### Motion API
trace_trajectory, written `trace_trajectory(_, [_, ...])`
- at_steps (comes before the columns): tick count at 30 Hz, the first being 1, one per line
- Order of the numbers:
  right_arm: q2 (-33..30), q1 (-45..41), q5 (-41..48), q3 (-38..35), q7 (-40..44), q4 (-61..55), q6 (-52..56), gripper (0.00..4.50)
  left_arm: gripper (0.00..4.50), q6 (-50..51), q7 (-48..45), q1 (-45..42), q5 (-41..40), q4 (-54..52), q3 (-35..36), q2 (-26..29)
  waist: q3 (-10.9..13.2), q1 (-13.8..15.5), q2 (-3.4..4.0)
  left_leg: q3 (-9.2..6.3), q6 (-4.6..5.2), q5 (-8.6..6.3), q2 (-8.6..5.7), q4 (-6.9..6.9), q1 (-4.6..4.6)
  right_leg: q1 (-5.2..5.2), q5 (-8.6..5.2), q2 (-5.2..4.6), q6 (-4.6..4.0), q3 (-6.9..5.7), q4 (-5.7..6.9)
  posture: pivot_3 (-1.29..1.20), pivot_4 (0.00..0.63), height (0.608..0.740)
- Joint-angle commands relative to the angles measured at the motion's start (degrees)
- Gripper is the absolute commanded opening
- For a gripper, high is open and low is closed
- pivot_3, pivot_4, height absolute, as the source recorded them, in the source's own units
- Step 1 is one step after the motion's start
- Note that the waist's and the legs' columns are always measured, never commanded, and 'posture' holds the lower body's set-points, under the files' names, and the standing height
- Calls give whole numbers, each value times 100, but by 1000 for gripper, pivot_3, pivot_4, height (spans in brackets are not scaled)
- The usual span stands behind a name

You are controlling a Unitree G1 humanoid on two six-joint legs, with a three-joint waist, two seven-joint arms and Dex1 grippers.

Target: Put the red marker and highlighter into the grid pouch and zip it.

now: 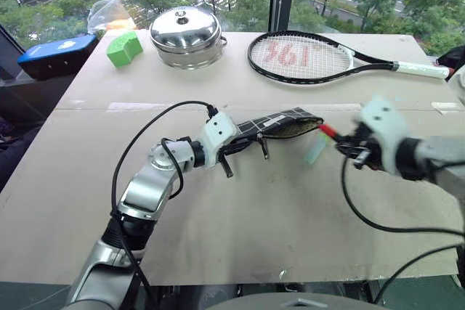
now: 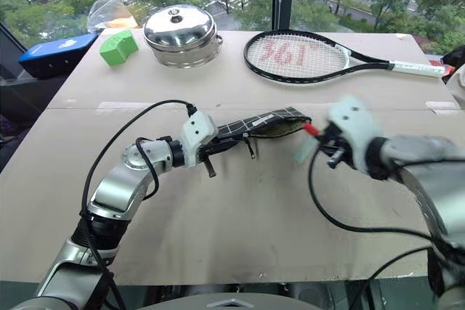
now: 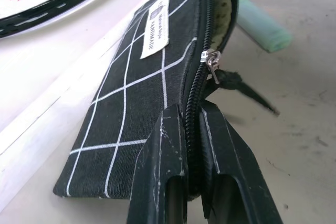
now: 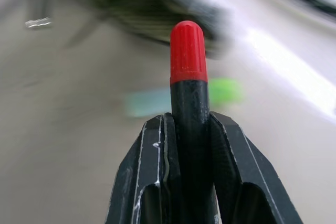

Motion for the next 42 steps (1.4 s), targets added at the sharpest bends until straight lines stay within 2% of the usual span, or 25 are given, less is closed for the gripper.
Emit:
trace_trajectory(1, [-219, -545, 2, 944, 35, 635, -536, 299, 0, -59, -32, -43, -53, -352, -31, -35, 1, 16, 0, 0, -1, 1, -3, 0, -5, -1, 0, 0, 1, -1, -2, 0, 150, 740])
trace_trajectory(13, [28, -1870, -431, 2414, 318, 2328, -1994, 298, 0, -141, -48, 318, 131, -952, -261, 107, 2, 33, 1, 8, 0, 0, -20, 39, -25, 2, 4, -40, 11, -4, -8, 0, 150, 740])
trace_trajectory(20, [-203, -2188, -730, 2802, 835, 2611, -2683, 298, 0, -88, 63, 377, 181, -1070, -293, 80, 4, 34, 5, 7, -1, 0, -19, 38, -23, 2, 4, -40, 11, -9, -5, 0, 150, 740])
trace_trajectory(24, [-54, -2203, -1485, 3306, 935, 2980, -3907, 298, 0, -72, 67, 402, 149, -1094, -336, 35, 4, 16, 5, 12, -1, 0, -19, 38, -21, 3, 5, -44, 12, -7, -5, 0, 150, 740])
trace_trajectory(27, [436, -2110, -1492, 3167, 1215, 3573, -4863, 298, 0, -10, 45, 403, 80, -1080, -335, -9, 4, -12, 5, 15, -2, 1, -19, 38, -16, 3, 4, -39, 12, -5, -2, 0, 150, 740])
trace_trajectory(29, [584, -2149, -1683, 3215, 1408, 4086, -5212, 1373, 0, 92, 47, 409, 24, -1088, -292, -28, 4, -9, 5, 17, -6, 4, -16, 38, -12, 4, 5, -29, 13, 0, 1, 0, 150, 740])
trace_trajectory(30, [549, -2130, -1741, 3215, 1552, 4193, -5339, 1373, 0, 167, 55, 414, -17, -1088, -247, -38, 5, 14, 7, 17, -8, 5, -16, 38, -12, 4, 5, -24, 13, -2, 2, 0, 150, 740])
trace_trajectory(31, [524, -2108, -1780, 3195, 1674, 4252, -5432, 2118, 0, 224, 63, 415, -48, -1091, -217, -44, 5, 41, 7, 15, -9, 5, -16, 38, -13, 5, 5, -20, 13, -8, 2, 0, 150, 740])
trace_trajectory(35, [121, -1984, -1658, 2588, 1979, 3864, -5371, 3745, 0, 677, 150, 503, -308, -1075, 64, -31, 6, 68, 7, 18, -8, 5, -17, 40, -18, 5, 4, -22, 13, -4, -2, 0, 150, 740])
trace_trajectory(36, [27, -1932, -1474, 2365, 2081, 3680, -5219, 4303, 0, 789, 165, 520, -372, -1084, 114, -26, 6, 72, 8, 18, -8, 5, -17, 41, -21, 4, 4, -29, 13, -5, -3, 0, 150, 740])
trace_trajectory(37, [-87, -1853, -1131, 2027, 2231, 3427, -4912, 4468, 0, 884, 178, 535, -432, -1095, 166, -25, 6, 76, 8, 17, -8, 5, -17, 41, -19, 4, 5, -33, 13, -5, -4, 0, 150, 740])
trace_trajectory(39, [-248, -1685, -522, 1386, 2393, 2998, -4277, 4468, 0, 987, 198, 548, -499, -1113, 220, 1, 6, 87, 8, 15, -9, 5, -15, 40, -16, 5, 5, -38, 13, -7, -1, 0, 150, 740])
trace_trajectory(42, [-340, -1337, 54, 496, 2173, 2464, -3392, 4468, 0, 997, 208, 555, -471, -1100, 255, 78, 5, 115, 6, 10, -9, 5, -13, 39, -14, 6, 5, -38, 12, -11, 0, 0, 150, 740])
